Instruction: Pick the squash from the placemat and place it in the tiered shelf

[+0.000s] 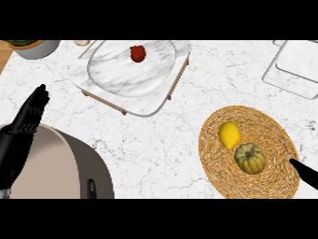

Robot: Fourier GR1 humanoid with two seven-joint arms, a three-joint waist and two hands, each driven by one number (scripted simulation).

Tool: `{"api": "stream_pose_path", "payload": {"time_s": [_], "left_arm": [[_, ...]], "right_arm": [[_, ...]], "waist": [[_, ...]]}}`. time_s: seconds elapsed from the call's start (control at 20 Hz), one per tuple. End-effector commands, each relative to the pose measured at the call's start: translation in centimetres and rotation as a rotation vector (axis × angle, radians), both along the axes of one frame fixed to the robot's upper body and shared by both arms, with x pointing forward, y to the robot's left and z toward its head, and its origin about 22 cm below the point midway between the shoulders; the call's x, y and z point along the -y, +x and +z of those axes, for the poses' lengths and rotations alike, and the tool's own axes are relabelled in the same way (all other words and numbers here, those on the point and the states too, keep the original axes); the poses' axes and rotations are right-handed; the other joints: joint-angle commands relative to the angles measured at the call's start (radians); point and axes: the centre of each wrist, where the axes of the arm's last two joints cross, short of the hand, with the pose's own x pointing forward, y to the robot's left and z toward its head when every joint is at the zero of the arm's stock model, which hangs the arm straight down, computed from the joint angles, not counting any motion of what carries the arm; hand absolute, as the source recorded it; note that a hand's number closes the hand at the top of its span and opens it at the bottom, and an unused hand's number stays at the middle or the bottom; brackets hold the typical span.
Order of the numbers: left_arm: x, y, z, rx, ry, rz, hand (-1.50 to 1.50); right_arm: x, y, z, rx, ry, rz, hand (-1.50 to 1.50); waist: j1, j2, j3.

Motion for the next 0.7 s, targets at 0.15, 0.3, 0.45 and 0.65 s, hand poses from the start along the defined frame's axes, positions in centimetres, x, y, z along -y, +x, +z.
{"api": "stream_pose_path", "payload": {"time_s": [0.15, 0.3, 0.45, 0.65], "left_arm": [[1.9, 0.1, -2.5, -0.148, -0.046, 0.029, 0.0], [2.5, 0.0, -2.2, -0.136, -0.051, -0.007, 0.0], [2.8, 0.0, -2.4, -0.153, -0.036, -0.011, 0.0], [2.5, 0.1, -2.6, -0.161, -0.027, -0.006, 0.0]], "right_arm": [[-2.9, -0.5, 0.7, -0.232, -0.001, -0.033, -1.5], [-3.7, -0.6, 0.3, -0.413, -0.023, -0.057, -1.5], [-5.1, -0.7, -0.2, -0.589, -0.039, -0.062, -1.5], [-6.5, 0.4, 1.4, -0.714, -0.086, -0.16, -1.5]], "waist": [[0.035, 0.032, -0.055], [0.05, 0.038, -0.057], [0.06, 0.045, -0.056], [0.076, 0.042, -0.057]]}}
